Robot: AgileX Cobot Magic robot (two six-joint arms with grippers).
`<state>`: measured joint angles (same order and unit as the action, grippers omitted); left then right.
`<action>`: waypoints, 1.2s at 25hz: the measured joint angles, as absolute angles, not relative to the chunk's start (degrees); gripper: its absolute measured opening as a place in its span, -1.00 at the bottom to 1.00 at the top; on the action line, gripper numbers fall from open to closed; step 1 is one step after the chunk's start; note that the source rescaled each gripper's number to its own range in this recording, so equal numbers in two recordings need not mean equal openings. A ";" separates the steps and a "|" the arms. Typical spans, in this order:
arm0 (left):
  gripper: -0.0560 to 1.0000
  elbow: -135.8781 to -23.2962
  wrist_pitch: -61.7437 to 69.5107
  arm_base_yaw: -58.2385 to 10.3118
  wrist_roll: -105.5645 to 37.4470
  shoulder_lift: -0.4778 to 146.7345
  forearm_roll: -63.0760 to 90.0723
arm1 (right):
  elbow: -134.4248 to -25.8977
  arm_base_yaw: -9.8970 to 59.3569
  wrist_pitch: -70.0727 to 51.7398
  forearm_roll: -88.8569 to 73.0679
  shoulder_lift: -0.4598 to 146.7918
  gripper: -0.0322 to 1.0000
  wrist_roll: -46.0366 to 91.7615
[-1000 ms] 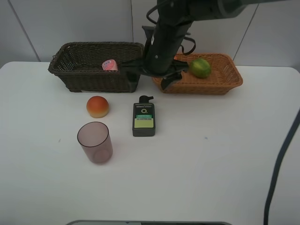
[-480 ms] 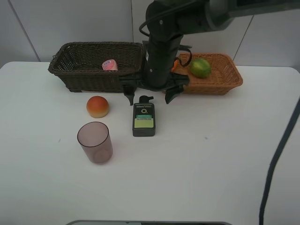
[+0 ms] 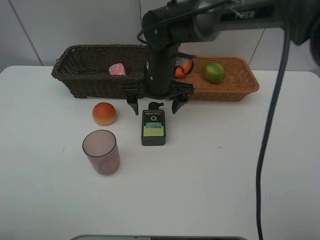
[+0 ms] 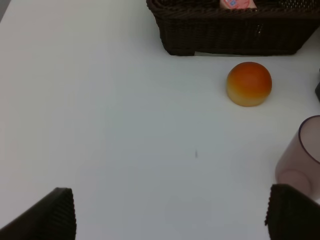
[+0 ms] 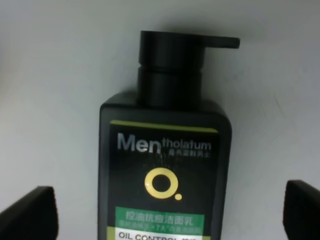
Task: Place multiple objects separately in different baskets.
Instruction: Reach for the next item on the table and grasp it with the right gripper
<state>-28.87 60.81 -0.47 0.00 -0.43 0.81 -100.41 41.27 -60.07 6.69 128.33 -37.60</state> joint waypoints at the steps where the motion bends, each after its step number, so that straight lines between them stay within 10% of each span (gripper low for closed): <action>1: 0.86 -28.87 60.81 -0.47 0.00 -0.43 0.81 | -100.41 41.27 -59.91 6.74 128.83 1.00 -38.12; 30: 0.86 -28.87 60.81 -0.47 0.00 -0.43 0.81 | -100.60 41.27 -56.73 9.37 134.90 1.00 -42.44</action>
